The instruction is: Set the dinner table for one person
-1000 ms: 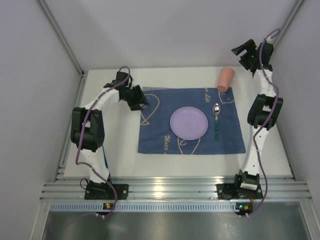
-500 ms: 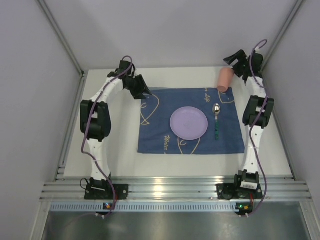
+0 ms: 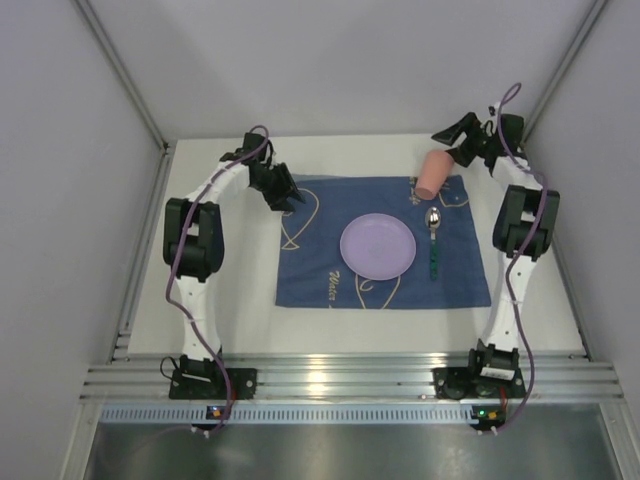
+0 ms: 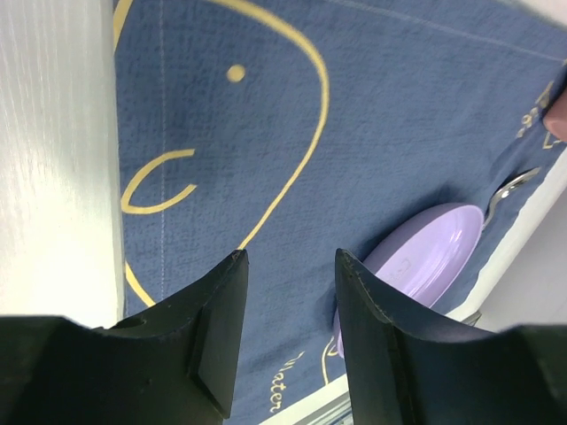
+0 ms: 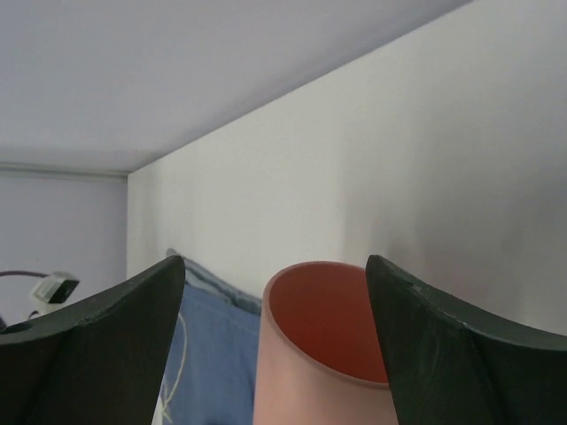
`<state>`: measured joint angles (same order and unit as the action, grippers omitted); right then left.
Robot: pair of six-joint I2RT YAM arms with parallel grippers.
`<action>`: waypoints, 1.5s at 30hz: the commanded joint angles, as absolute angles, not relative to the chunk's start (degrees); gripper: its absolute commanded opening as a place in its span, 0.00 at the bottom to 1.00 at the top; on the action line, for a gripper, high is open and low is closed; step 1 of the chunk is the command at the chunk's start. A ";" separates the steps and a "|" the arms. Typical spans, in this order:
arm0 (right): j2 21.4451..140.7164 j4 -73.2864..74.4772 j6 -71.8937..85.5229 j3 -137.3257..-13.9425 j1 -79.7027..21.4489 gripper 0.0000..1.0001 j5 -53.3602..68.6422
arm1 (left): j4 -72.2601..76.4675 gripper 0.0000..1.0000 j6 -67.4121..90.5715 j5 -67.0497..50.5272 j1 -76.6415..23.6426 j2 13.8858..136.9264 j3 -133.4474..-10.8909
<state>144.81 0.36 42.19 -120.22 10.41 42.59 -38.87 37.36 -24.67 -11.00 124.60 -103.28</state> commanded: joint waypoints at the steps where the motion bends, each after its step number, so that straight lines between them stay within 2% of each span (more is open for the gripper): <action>1: 131.96 -0.88 40.34 -114.20 8.88 0.83 47.99 | -35.78 0.49 36.92 -26.54 -11.25 120.07 -100.03; 7: 120.70 3.59 37.09 -103.73 8.35 0.83 47.37 | -33.05 0.48 36.39 -27.24 -11.25 116.46 -94.40; 14: 114.09 9.04 30.51 -93.26 5.54 0.79 45.97 | -30.68 0.48 35.86 -27.69 -11.25 113.29 -90.18; 27: 126.47 10.11 31.46 -110.30 13.35 0.82 40.52 | -30.06 0.47 34.36 -26.55 -11.25 107.23 -83.50; 31: 131.12 15.36 30.24 -113.37 13.80 0.83 39.81 | -30.06 0.47 34.10 -24.70 -11.16 105.38 -82.00; 41: 134.03 15.91 28.47 -110.39 10.90 0.84 43.59 | -29.36 0.46 34.72 -24.34 -10.99 104.06 -79.37; 45: 131.50 15.82 28.74 -108.55 10.37 0.84 44.21 | -29.09 0.46 34.54 -24.61 -10.99 104.76 -79.19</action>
<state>134.37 16.25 29.89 -109.58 10.85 42.28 -31.40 35.18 -24.40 -10.98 106.26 -79.40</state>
